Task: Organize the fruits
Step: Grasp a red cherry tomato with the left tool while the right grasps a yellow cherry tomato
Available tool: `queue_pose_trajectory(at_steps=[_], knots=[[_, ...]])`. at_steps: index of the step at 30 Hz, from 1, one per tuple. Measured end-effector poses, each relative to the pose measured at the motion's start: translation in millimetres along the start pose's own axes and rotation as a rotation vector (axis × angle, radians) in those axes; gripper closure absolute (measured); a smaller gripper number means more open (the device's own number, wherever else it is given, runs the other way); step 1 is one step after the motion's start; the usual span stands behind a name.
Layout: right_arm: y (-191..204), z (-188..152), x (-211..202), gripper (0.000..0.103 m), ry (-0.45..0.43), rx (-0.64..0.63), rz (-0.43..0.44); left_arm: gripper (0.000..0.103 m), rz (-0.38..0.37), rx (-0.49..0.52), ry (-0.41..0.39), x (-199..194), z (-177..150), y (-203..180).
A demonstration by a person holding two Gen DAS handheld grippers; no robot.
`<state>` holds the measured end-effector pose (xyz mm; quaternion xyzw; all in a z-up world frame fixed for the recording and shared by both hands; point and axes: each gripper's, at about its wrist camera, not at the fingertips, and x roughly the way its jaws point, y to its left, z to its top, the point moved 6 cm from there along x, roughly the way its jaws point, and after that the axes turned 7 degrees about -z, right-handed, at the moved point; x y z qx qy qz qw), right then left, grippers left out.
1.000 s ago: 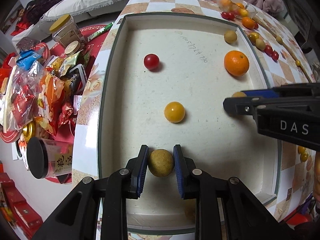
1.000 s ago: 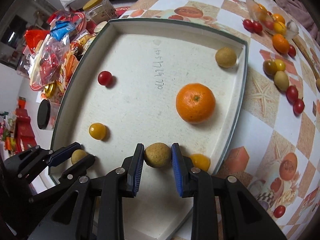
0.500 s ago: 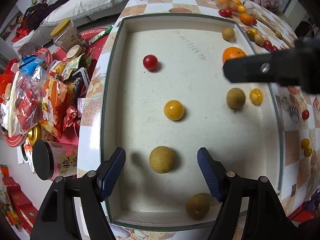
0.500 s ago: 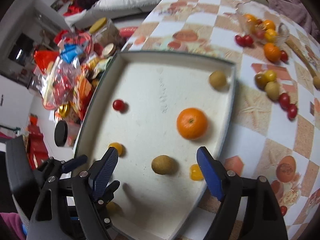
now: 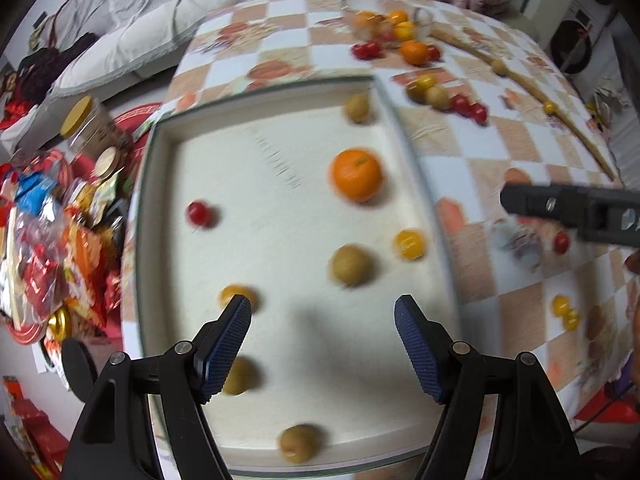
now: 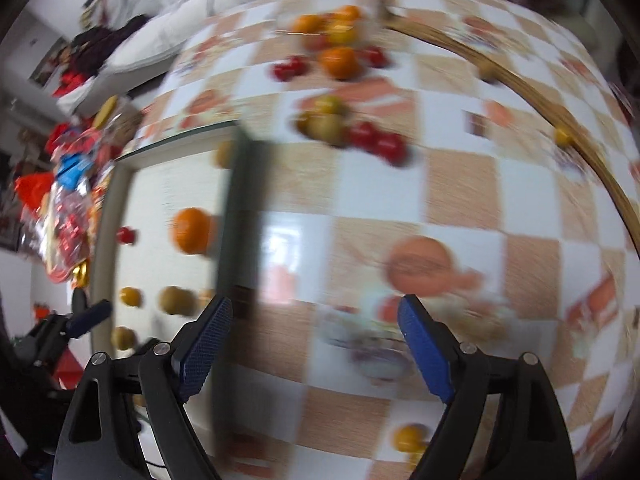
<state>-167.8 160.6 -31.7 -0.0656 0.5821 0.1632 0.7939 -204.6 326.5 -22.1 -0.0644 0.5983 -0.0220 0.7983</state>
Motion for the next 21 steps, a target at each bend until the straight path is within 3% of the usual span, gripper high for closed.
queue_pose_trajectory(at_steps=[9,21], knots=[[-101.1,11.2,-7.8,0.016,-0.025,0.156,-0.097,0.028,-0.087,0.002,-0.018,0.8,54.2,-59.1],[-173.2,49.8,3.2,0.016,-0.054,0.202,-0.121,0.028,-0.103,-0.057,-0.022,58.6,119.1,-117.9]])
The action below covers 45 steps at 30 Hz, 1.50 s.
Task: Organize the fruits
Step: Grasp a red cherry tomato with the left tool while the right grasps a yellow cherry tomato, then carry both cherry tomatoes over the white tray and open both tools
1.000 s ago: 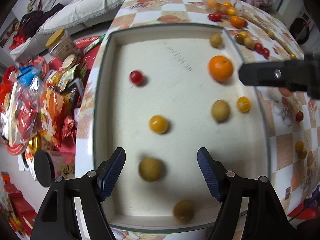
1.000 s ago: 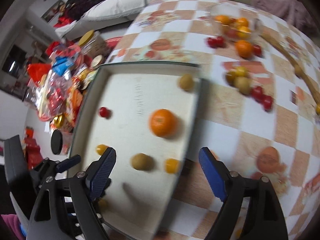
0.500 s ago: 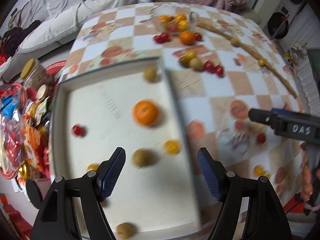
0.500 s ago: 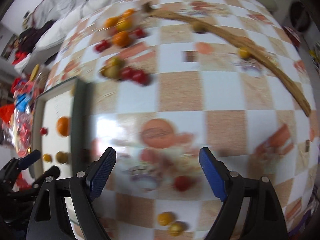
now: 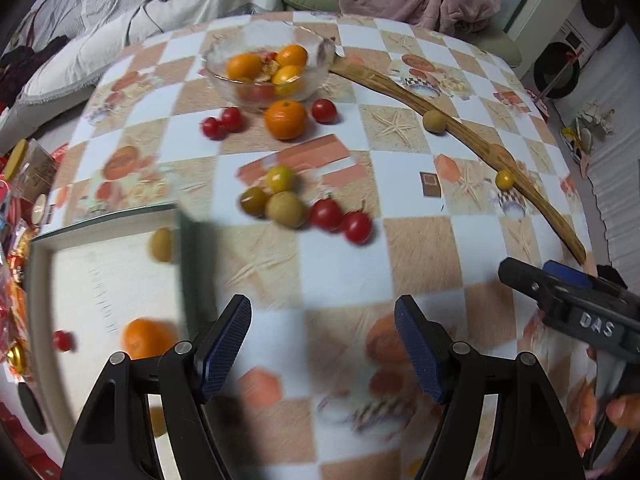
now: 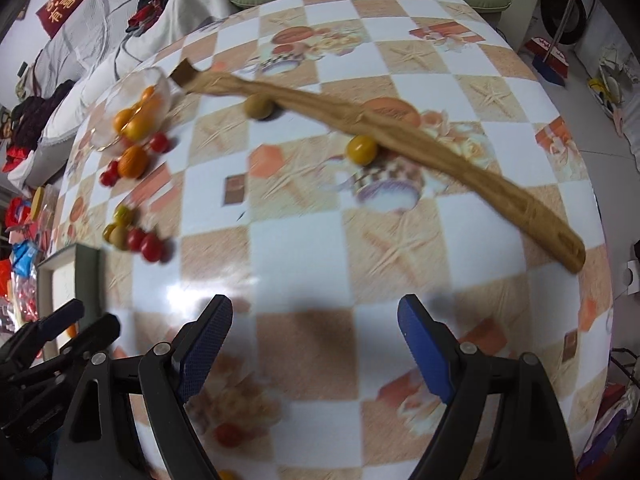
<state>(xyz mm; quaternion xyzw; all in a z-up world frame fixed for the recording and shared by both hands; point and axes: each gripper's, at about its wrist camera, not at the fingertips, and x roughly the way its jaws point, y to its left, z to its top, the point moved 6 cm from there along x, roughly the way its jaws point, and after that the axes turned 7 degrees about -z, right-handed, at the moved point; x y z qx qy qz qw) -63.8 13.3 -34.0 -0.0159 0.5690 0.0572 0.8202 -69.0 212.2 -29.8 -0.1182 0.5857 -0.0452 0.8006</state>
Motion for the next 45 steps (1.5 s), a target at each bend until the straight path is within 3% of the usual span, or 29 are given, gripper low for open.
queue_pose_trajectory(at_steps=[5,12,19,22,24,26,28,35,45], knots=[[-12.5,20.1,13.3,0.016,-0.009,-0.008,0.0,0.028,0.021,-0.042,0.021,32.7,13.7,-10.3],[-24.1,48.1,31.0,0.033,-0.017,0.003,0.001,0.03,0.083,-0.086,0.015,53.6,27.1,-18.6],[-20.9,72.9,35.9,0.041,-0.055,-0.015,-0.003,0.031,0.128,-0.094,-0.009,60.6,36.3,-25.8],[-16.6,78.9,37.2,0.056,-0.068,-0.034,-0.02,0.04,0.134,-0.096,-0.024,62.1,41.0,-31.3],[-13.7,81.3,37.8,0.074,-0.073,-0.05,-0.028,0.057,0.133,-0.085,-0.031,62.8,43.8,-36.4],[-12.8,81.7,38.0,0.081,-0.071,-0.055,-0.013,0.069,0.123,-0.061,-0.038,63.8,46.4,-43.7],[-13.4,80.4,37.3,0.081,-0.066,-0.052,0.013,0.069,0.121,-0.046,-0.042,65.8,49.0,-48.2],[-20.3,51.4,27.9,0.081,-0.041,-0.031,0.081,0.069,-0.002,-0.027,-0.033,55.0,31.4,-42.5],[-14.9,4.3,16.5,0.081,0.027,-0.02,0.13,0.069,-0.05,0.026,0.027,36.5,-5.2,-40.4]])
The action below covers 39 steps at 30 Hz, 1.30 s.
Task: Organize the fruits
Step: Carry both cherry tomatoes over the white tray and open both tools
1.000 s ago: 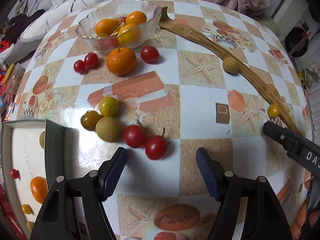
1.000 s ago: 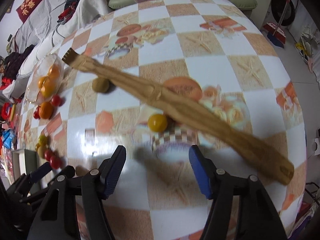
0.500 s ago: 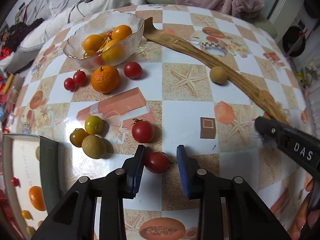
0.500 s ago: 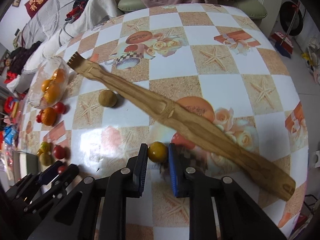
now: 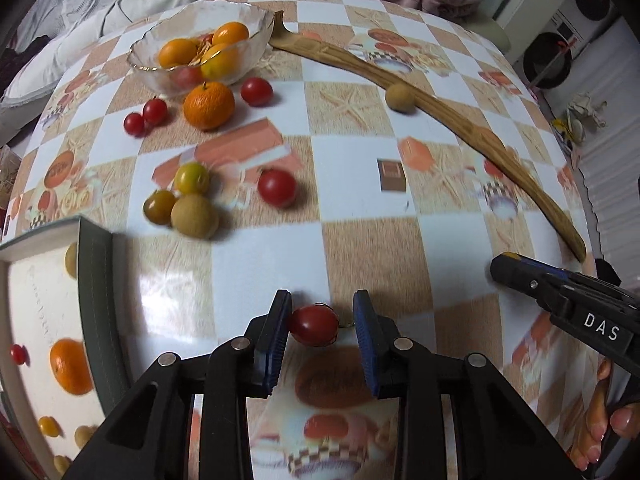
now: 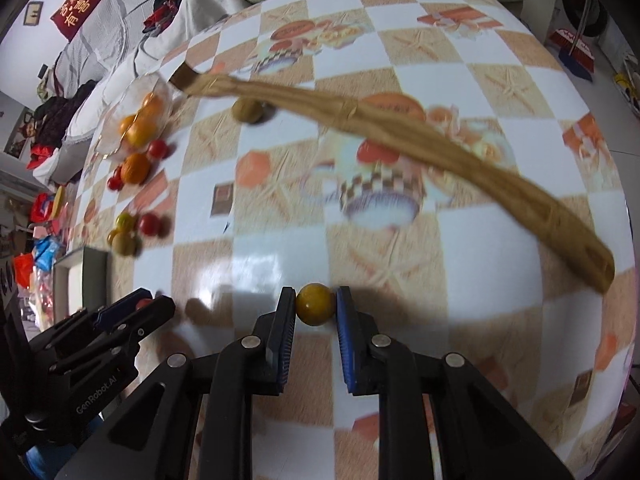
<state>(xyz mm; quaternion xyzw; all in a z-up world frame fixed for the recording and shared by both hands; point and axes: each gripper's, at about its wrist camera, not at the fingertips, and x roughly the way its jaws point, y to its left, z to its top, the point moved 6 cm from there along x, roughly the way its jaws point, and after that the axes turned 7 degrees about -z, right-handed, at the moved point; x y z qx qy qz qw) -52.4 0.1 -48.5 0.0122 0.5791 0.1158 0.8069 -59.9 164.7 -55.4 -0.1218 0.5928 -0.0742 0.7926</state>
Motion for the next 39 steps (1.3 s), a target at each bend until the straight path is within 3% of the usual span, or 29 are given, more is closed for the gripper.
queue_pose_trajectory(at_steps=[13,21,27,39], knots=[[36.8,-27.3,-7.4,0.081,0.031,-0.045,-0.001,0.069,-0.038,0.023,-0.01,-31.9,-27.0,16.3],[79.2,-35.9,-12.4,0.081,0.027,-0.094,0.01,0.069,-0.038,0.005,-0.051,-64.1,-37.2,43.5],[118.8,-38.2,-15.5,0.081,0.02,-0.144,0.031,0.069,-0.008,-0.041,-0.084,-88.4,-45.5,81.3],[230.3,-39.5,-10.4,0.081,0.029,-0.305,0.11,0.069,0.125,-0.183,-0.124,-120.0,-70.4,193.9]])
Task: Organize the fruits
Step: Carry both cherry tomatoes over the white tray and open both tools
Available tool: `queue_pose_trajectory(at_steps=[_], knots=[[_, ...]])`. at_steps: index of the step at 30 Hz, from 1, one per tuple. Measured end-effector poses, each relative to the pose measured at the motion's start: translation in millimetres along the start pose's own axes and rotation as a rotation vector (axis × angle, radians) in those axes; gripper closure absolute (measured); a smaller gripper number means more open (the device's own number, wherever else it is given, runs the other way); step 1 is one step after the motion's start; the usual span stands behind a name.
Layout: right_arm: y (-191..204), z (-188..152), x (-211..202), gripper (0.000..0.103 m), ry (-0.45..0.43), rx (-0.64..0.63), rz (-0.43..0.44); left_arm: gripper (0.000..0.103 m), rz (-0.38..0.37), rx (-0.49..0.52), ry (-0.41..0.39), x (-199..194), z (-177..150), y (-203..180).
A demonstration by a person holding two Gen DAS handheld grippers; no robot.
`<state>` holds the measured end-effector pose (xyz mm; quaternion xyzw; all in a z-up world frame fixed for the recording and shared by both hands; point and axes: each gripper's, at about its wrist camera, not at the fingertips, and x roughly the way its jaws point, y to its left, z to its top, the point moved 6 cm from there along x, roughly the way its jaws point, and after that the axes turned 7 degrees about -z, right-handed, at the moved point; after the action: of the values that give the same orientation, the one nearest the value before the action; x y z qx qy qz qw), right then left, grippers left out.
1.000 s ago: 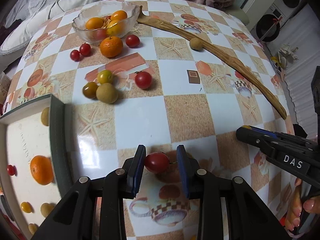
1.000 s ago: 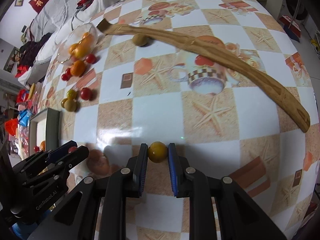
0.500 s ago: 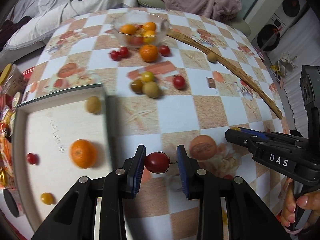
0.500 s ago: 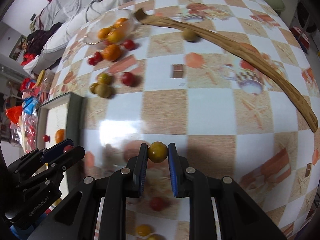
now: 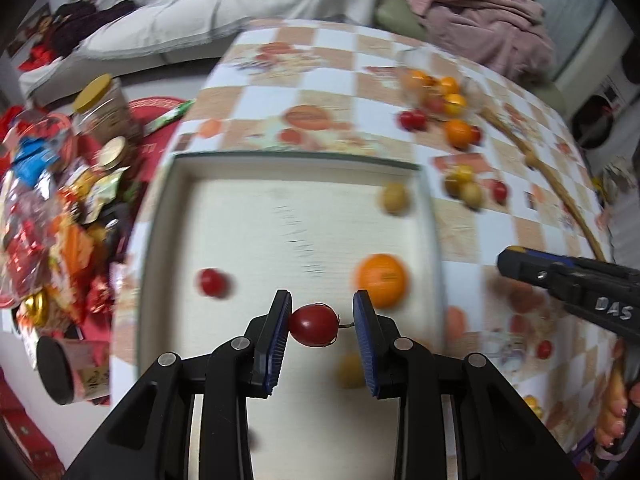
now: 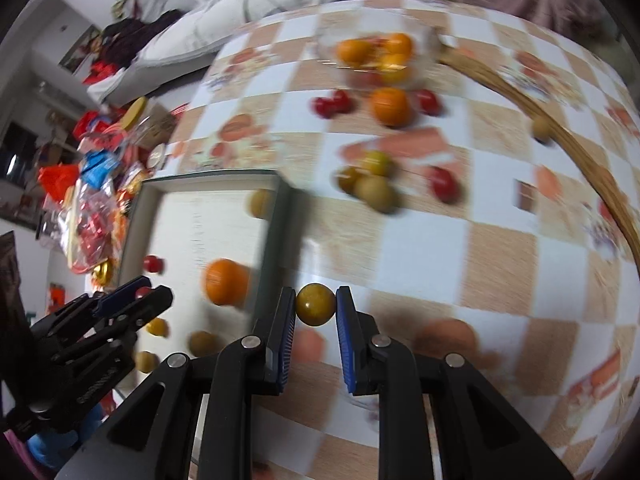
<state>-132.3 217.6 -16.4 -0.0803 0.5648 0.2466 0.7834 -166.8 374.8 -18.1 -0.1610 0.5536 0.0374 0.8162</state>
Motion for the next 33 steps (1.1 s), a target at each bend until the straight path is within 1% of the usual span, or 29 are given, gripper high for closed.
queue_pose_trajectory(at_steps=[2,5,9,11,19,27,30,31,32,33], knots=[[16.7,6.1,5.6,0.081,0.007,-0.02,0.019,0.069,0.022,-0.015,0.008,4.7,-1.0,15.6],[39.3,16.0,14.9,0.081,0.015,-0.049,0.037,0.069,0.022,-0.035,0.011,9.9,-1.3,28.6],[63.6,24.8,29.6,0.081,0.037,-0.073,0.046,0.069,0.023,-0.028,0.011,14.3,-1.3,33.7],[72.7,28.4,37.4,0.081,0.046,-0.09,0.036,0.069,0.028,-0.018,0.016,16.7,-1.9,35.4],[87.6,38.7,57.4,0.081,0.074,-0.15,-0.003,0.069,0.027,-0.025,0.041,23.6,-3.7,45.2],[91.4,34.5,77.8,0.08,0.12,-0.194,-0.045,0.069,0.035,-0.012,0.059,27.8,-9.0,47.5],[92.4,34.7,78.8,0.079,0.118,-0.205,-0.05,0.069,0.045,-0.003,0.057,28.7,-10.8,46.4],[92.9,34.9,79.3,0.078,0.121,-0.204,-0.046,0.069,0.048,0.0,0.059,29.0,-11.0,46.3],[92.8,35.0,79.1,0.073,0.124,-0.202,-0.037,0.069,0.052,0.004,0.064,29.7,-11.5,46.0],[92.4,35.6,78.7,0.062,0.128,-0.197,-0.029,0.069,0.06,0.005,0.069,30.2,-12.3,45.8]])
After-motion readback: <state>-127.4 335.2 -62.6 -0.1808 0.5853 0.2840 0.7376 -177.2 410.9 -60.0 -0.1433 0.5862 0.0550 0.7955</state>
